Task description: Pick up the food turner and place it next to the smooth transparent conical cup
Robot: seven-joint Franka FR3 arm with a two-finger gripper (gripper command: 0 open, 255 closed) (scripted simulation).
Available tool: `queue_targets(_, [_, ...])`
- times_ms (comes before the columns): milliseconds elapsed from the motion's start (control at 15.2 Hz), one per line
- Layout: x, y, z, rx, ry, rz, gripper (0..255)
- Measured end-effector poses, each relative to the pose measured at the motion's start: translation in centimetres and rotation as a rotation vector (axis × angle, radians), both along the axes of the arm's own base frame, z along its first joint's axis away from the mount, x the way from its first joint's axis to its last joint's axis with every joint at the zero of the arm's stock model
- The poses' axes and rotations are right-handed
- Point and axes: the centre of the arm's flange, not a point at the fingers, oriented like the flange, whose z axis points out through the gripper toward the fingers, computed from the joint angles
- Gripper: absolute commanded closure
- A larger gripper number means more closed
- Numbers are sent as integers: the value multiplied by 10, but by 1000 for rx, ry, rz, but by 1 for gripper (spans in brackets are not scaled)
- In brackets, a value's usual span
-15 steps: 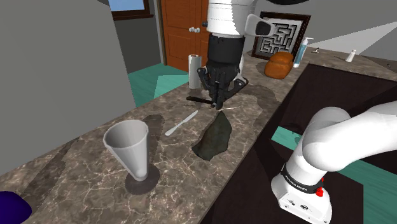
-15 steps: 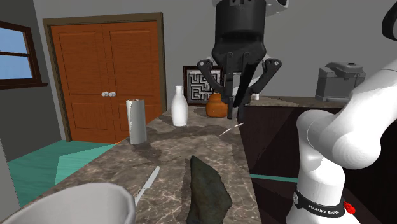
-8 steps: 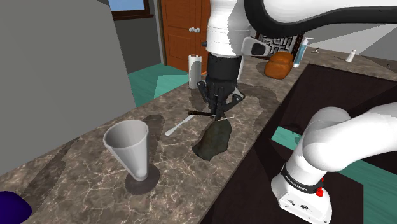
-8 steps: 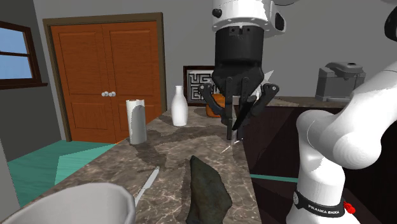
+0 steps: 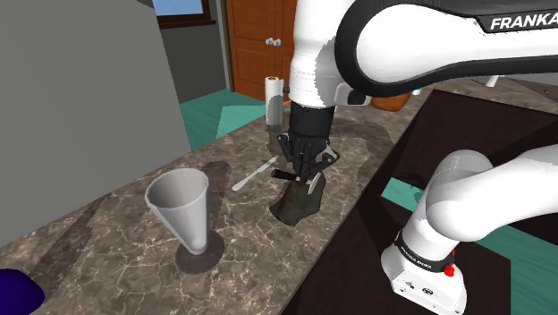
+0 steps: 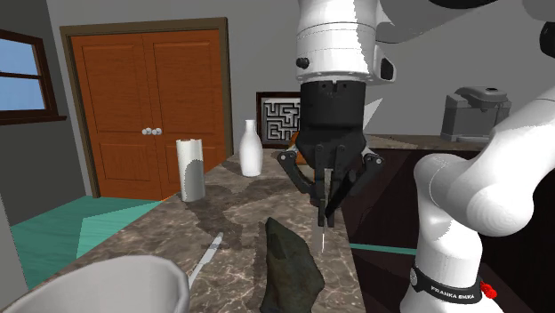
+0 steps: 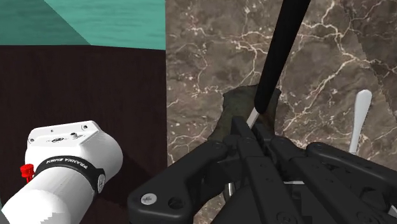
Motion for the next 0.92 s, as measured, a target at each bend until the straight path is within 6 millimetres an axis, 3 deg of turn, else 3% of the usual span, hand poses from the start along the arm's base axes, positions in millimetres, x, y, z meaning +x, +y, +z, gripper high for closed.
queue_targets(924, [-1, 1, -70, 5, -7, 2, 255])
